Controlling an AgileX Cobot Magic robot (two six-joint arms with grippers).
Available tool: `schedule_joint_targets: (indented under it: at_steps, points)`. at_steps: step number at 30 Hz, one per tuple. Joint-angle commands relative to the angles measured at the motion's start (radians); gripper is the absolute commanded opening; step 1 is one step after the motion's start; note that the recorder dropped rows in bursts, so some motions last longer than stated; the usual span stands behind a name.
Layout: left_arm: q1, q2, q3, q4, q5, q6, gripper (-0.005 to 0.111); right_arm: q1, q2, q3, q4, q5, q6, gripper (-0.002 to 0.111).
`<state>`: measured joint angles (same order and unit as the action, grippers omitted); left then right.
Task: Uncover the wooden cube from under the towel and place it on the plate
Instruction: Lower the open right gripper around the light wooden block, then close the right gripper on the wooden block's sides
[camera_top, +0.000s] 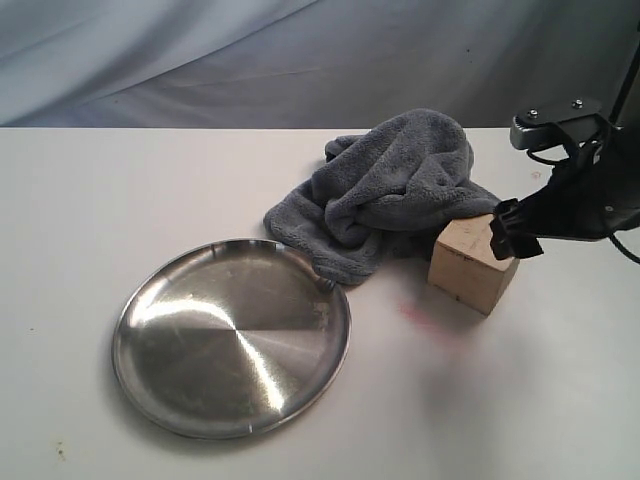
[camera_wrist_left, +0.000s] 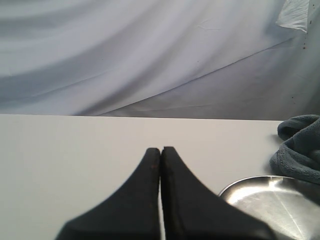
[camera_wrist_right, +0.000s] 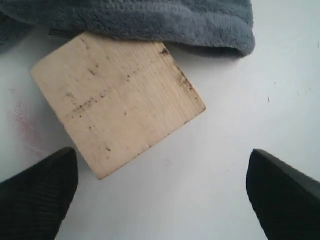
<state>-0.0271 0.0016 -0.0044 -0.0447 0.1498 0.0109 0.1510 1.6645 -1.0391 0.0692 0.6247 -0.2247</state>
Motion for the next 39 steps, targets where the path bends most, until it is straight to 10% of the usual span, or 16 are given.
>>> schedule_joint_targets:
  at_steps: [1,39]
  points:
    - [-0.001,-0.002,0.004,0.001,-0.002,-0.002,0.001,0.002,0.010,0.002,0.022,-0.024,-0.124,0.083]
    - [-0.001,-0.002,0.004,0.001,-0.002,-0.002,0.001,0.068,0.275,-0.278,-0.050,0.178,-0.368,0.079]
